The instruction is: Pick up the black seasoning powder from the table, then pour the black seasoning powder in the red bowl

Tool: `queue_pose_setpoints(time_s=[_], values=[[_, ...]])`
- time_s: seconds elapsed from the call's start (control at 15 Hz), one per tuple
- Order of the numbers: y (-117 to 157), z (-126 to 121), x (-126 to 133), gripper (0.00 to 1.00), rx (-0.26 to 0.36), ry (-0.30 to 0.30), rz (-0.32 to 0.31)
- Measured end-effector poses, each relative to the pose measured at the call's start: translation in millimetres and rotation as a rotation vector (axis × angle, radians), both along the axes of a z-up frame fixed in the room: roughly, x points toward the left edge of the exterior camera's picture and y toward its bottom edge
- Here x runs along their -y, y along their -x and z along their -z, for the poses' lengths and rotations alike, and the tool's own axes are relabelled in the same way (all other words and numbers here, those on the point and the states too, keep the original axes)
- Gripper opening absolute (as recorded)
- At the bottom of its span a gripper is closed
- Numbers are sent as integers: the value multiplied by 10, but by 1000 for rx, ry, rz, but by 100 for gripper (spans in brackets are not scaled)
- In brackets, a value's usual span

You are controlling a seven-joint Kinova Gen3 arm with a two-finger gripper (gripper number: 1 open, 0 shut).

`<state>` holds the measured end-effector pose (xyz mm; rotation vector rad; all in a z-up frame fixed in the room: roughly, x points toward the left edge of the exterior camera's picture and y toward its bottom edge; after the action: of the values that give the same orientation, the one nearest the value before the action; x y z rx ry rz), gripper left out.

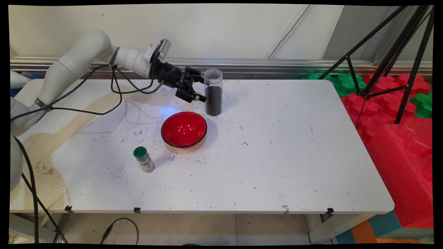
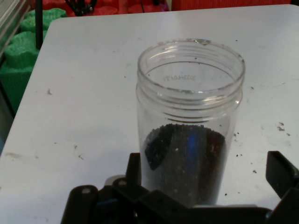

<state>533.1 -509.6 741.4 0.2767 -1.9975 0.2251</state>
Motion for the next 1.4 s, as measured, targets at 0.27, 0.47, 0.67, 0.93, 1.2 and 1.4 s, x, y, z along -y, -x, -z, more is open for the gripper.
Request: queue_pose_setpoints(time_s=[0.27, 0.47, 0.67, 0.93, 1.2, 1.4], values=[[38, 30, 46, 100, 4, 9, 20], [65, 40, 78, 100, 6, 14, 33], [94, 45, 120, 100, 9, 19, 44], [125, 45, 175, 100, 12, 28, 53], [154, 39, 209, 0, 13, 37, 60], [172, 37, 223, 0, 15, 37, 64]])
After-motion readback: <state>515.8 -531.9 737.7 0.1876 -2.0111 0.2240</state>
